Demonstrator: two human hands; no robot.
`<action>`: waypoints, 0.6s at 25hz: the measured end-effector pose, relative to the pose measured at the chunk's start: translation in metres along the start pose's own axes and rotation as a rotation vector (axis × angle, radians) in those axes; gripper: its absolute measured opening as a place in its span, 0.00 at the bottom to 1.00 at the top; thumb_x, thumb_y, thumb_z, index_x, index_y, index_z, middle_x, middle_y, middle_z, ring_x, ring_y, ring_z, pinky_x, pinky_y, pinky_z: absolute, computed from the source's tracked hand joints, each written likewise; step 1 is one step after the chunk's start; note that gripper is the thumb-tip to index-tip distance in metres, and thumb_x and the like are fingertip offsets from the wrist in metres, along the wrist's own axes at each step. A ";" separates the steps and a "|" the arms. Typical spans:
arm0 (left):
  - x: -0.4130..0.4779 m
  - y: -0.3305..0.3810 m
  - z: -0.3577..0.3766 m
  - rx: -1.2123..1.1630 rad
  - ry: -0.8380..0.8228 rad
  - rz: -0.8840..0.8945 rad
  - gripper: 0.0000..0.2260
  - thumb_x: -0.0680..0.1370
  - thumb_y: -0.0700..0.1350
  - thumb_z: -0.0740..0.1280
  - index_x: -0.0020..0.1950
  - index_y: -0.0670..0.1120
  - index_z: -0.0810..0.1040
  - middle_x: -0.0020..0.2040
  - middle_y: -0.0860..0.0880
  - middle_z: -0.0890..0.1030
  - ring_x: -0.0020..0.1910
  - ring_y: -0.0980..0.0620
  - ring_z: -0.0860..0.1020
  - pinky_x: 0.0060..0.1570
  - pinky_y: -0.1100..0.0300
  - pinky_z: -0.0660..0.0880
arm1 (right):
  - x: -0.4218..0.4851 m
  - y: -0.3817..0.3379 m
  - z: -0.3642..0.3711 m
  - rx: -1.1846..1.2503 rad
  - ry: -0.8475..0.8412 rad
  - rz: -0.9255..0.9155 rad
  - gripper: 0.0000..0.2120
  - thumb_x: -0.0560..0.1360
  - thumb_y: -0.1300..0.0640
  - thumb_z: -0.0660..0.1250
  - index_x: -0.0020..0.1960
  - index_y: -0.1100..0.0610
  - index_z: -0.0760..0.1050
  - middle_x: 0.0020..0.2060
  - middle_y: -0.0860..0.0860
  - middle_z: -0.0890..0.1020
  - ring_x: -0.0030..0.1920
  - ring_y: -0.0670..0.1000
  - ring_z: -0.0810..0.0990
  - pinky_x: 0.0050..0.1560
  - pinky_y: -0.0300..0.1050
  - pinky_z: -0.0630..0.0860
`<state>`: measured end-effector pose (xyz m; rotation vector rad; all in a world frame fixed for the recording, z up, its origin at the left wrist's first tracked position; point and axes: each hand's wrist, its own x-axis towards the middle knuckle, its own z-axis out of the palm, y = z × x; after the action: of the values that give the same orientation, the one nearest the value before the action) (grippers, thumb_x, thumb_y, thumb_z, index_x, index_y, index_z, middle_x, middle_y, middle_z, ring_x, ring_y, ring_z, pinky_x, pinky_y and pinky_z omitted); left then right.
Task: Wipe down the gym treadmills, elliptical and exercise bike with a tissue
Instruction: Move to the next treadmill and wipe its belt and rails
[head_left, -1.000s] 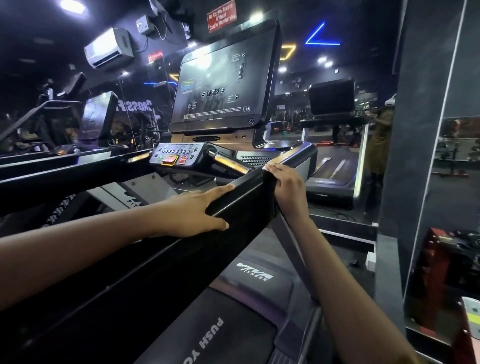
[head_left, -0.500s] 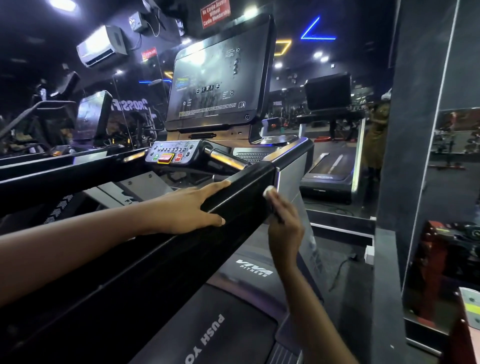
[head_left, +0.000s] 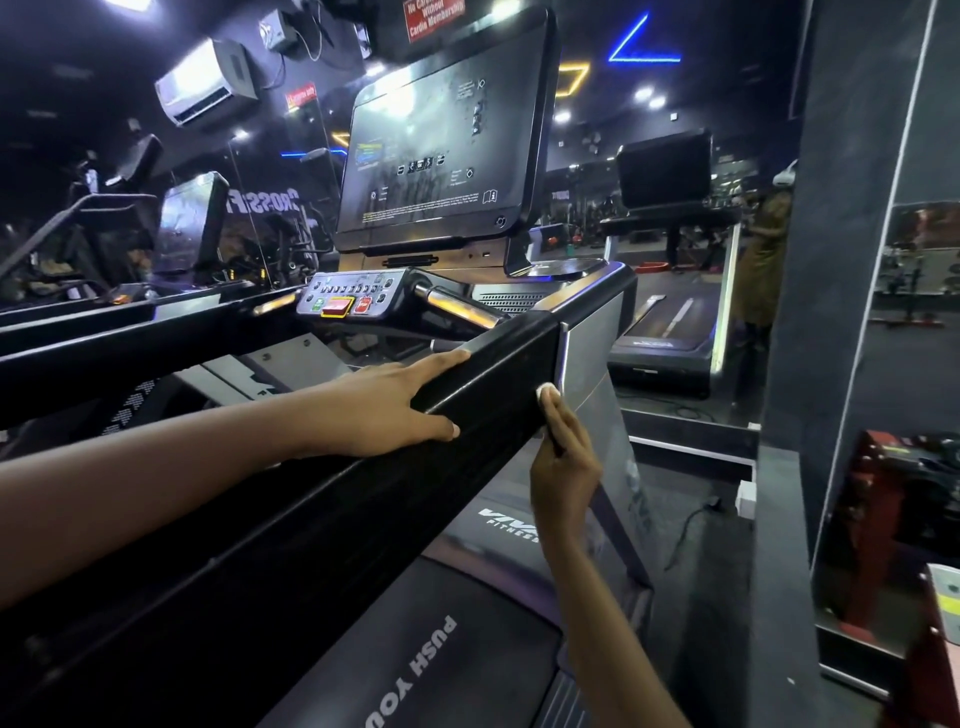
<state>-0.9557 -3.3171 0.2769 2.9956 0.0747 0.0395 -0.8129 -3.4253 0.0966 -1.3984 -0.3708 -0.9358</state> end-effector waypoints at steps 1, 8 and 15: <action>0.000 0.000 0.000 0.003 -0.003 0.000 0.32 0.77 0.58 0.63 0.74 0.68 0.47 0.65 0.52 0.73 0.52 0.53 0.78 0.56 0.57 0.75 | -0.011 -0.001 -0.002 -0.019 0.014 -0.004 0.21 0.71 0.77 0.63 0.60 0.63 0.76 0.57 0.56 0.79 0.59 0.46 0.76 0.62 0.30 0.68; -0.002 0.003 -0.001 0.011 -0.012 0.002 0.32 0.78 0.57 0.63 0.75 0.66 0.46 0.66 0.50 0.72 0.54 0.51 0.76 0.56 0.58 0.73 | 0.010 -0.029 -0.019 0.009 -0.084 -0.094 0.15 0.73 0.71 0.64 0.59 0.63 0.78 0.57 0.55 0.80 0.58 0.47 0.78 0.61 0.32 0.70; -0.001 0.002 0.000 -0.002 -0.004 0.001 0.32 0.77 0.57 0.63 0.75 0.67 0.47 0.67 0.50 0.72 0.54 0.51 0.76 0.57 0.58 0.73 | 0.009 -0.036 -0.001 -0.012 -0.103 -0.070 0.20 0.72 0.68 0.62 0.62 0.60 0.76 0.60 0.56 0.78 0.61 0.51 0.76 0.64 0.33 0.68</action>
<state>-0.9562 -3.3186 0.2771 2.9941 0.0720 0.0337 -0.8344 -3.4261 0.1262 -1.4563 -0.4951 -0.9262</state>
